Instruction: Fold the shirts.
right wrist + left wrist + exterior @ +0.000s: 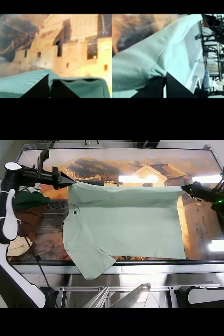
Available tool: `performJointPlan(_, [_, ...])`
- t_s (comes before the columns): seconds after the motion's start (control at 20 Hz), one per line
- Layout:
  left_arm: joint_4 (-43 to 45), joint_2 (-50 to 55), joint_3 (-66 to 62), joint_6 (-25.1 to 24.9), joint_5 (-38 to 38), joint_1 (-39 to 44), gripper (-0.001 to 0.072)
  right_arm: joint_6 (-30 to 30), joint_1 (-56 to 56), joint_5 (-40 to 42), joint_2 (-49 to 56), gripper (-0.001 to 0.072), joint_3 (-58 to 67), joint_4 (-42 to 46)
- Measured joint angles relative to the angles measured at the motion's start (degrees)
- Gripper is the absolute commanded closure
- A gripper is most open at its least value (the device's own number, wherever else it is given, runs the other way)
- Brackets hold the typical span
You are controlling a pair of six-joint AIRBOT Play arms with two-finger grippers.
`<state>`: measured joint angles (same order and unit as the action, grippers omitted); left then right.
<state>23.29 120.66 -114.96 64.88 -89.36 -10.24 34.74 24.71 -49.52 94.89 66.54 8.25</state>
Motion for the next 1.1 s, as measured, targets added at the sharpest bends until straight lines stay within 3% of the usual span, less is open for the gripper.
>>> performJointPlan(0.3, [-3.5, 4.2, -2.5, -2.0, 2.7, -2.1, 0.0686, -2.4, 0.9, -5.8, 10.2, 0.0693, 9.3, -7.7])
performJointPlan(0.6, [-4.2, 2.3, 5.5, -2.6, -4.5, -3.6, 0.0695, 4.1, 4.3, -17.6, 11.7, 0.0692, 11.4, 6.7])
performJointPlan(0.85, [3.0, 1.8, 12.4, -0.2, -8.0, -2.6, 0.0705, 10.0, 5.0, -24.0, 11.8, 0.0690, 11.0, 21.3])
performJointPlan(0.9, [4.5, 1.8, 13.6, 0.3, -8.2, -2.4, 0.0700, 11.0, 5.0, -24.6, 11.9, 0.0600, 10.8, 23.7])
performJointPlan(0.95, [6.0, 1.7, 14.6, 0.7, -8.3, -2.3, 0.0549, 12.1, 5.1, -25.2, 11.9, 0.0234, 10.5, 26.0])
performJointPlan(1.0, [6.9, 1.7, 15.1, 1.3, -8.3, -2.4, 0.0270, 12.5, 5.1, -25.6, 11.9, 0.0150, 10.4, 27.7])
performJointPlan(1.05, [7.6, 1.7, 15.3, 2.4, -8.4, -2.5, 0.0027, 13.3, 5.2, -26.2, 11.8, 0.0150, 10.3, 29.3])
performJointPlan(1.1, [8.2, 1.7, 14.9, 3.9, -8.7, -2.8, -0.0001, 13.9, 5.2, -26.6, 11.5, 0.0150, 10.3, 30.2])
